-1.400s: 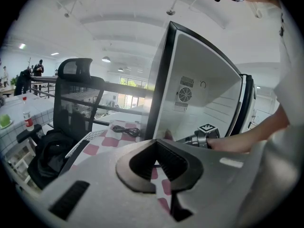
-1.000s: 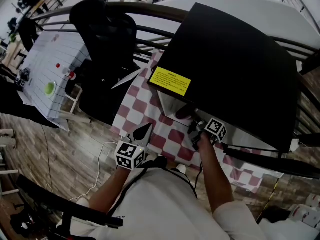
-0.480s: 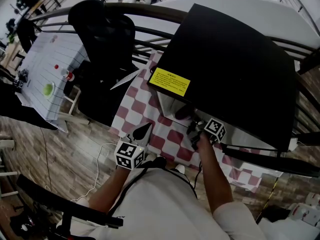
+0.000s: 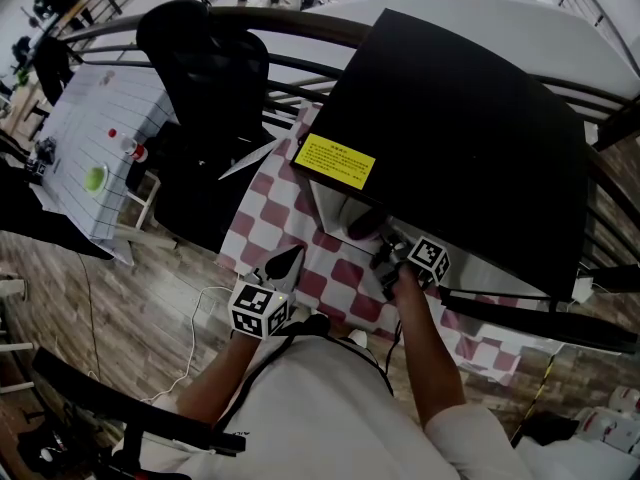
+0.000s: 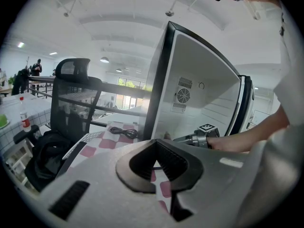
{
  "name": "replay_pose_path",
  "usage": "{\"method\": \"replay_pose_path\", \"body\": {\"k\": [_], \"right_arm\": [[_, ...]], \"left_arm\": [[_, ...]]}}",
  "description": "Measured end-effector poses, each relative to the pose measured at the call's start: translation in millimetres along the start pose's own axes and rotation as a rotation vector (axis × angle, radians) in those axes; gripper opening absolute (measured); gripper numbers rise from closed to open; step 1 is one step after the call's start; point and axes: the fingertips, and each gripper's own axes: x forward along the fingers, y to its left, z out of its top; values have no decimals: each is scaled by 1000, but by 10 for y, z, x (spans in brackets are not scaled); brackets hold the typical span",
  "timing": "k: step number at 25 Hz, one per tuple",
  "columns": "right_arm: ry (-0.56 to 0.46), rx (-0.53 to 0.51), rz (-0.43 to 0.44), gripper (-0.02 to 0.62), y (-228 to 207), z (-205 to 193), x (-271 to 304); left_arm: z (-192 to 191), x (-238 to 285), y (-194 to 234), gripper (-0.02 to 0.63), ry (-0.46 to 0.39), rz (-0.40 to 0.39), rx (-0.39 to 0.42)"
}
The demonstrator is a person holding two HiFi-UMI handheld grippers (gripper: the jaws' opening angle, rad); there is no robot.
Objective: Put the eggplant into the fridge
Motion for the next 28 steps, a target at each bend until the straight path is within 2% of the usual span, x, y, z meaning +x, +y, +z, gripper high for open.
{"method": "replay_pose_path", "body": {"k": [3, 6, 14, 19, 22, 28], "right_arm": [[-3, 11, 22, 161, 39, 8, -16], [-2, 17, 49, 218, 89, 12, -17], [5, 8, 50, 299, 128, 18, -45], [5, 1, 40, 311, 119, 14, -126], [8, -17, 54, 292, 157, -6, -215], [2, -69, 74, 145, 268, -91, -488]], "left_arm": [[-1, -3, -33, 3, 0, -1, 0], [2, -5, -48, 3, -1, -1, 2], [35, -8, -105, 3, -12, -4, 6], [50, 1, -161, 3, -18, -9, 6], [51, 12, -222, 3, -25, -18, 6], [69, 46, -416, 3, -36, -50, 4]]}}
